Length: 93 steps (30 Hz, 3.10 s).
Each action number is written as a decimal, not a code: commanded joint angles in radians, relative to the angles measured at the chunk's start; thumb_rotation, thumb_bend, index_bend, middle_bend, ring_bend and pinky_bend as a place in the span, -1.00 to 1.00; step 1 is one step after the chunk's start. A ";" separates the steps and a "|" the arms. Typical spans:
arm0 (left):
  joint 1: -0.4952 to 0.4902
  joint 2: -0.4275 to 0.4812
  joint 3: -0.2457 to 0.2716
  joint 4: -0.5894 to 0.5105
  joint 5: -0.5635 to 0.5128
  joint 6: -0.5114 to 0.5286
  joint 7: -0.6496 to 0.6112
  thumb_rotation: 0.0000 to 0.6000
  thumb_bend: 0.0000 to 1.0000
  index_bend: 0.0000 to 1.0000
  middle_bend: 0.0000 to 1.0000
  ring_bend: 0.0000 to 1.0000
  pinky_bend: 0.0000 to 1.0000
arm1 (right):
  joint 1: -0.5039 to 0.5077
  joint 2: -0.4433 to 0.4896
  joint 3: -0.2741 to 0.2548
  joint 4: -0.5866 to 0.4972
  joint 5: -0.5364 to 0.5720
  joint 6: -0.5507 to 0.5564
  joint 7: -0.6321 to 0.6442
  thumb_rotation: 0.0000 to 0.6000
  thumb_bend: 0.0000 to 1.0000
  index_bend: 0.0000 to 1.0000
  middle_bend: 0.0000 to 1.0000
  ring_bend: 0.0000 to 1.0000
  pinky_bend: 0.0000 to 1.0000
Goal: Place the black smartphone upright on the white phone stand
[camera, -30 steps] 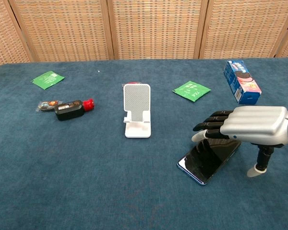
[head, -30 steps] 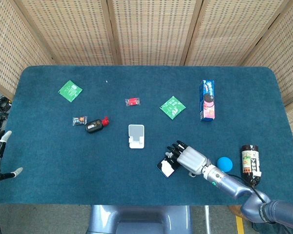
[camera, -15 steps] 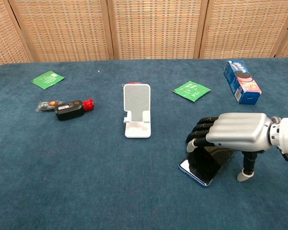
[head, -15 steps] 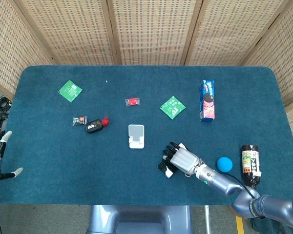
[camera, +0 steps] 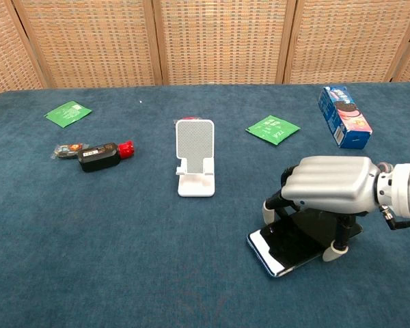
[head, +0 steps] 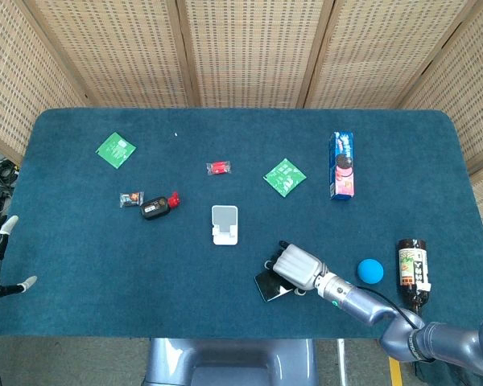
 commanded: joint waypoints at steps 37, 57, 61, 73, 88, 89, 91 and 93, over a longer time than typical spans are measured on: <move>-0.022 -0.003 -0.007 0.033 -0.057 -0.057 -0.026 1.00 -1.00 -1.00 -1.00 -1.00 -1.00 | 0.314 0.025 0.248 -0.017 -0.257 -0.170 -1.036 1.00 -0.33 0.15 0.05 -0.07 -0.61; -0.032 -0.010 -0.010 0.056 -0.095 -0.088 -0.031 1.00 -1.00 -1.00 -1.00 -1.00 -1.00 | 0.341 -0.073 0.253 0.052 -0.151 -0.281 -1.170 1.00 -0.31 0.17 0.07 -0.07 -0.62; -0.035 -0.013 -0.011 0.058 -0.100 -0.093 -0.027 1.00 -1.00 -1.00 -1.00 -1.00 -1.00 | 0.345 -0.097 0.244 0.057 -0.139 -0.295 -1.195 1.00 -0.31 0.17 0.07 -0.07 -0.62; -0.038 -0.015 -0.009 0.067 -0.108 -0.104 -0.031 1.00 -1.00 -1.00 -1.00 -1.00 -1.00 | 0.341 -0.090 0.255 0.026 -0.084 -0.313 -1.268 1.00 -0.31 0.20 0.11 -0.06 -0.63; -0.038 -0.014 -0.009 0.067 -0.110 -0.102 -0.032 1.00 -1.00 -1.00 -1.00 -1.00 -1.00 | 0.355 -0.110 0.246 0.071 -0.031 -0.319 -1.305 1.00 -0.32 0.20 0.10 -0.06 -0.63; -0.038 -0.014 -0.008 0.067 -0.109 -0.102 -0.033 1.00 -1.00 -1.00 -1.00 -1.00 -1.00 | 0.356 -0.115 0.244 0.075 -0.027 -0.317 -1.306 1.00 -0.32 0.17 0.06 -0.08 -0.63; -0.038 -0.013 -0.009 0.066 -0.110 -0.101 -0.032 1.00 -1.00 -1.00 -1.00 -1.00 -1.00 | 0.356 -0.124 0.241 0.082 -0.020 -0.312 -1.306 1.00 -0.33 0.04 -0.07 -0.15 -0.63; -0.037 -0.013 -0.009 0.067 -0.111 -0.100 -0.033 1.00 -1.00 -1.00 -1.00 -1.00 -1.00 | 0.356 -0.130 0.241 0.087 -0.014 -0.306 -1.308 1.00 -0.36 -0.20 -0.30 -0.27 -0.67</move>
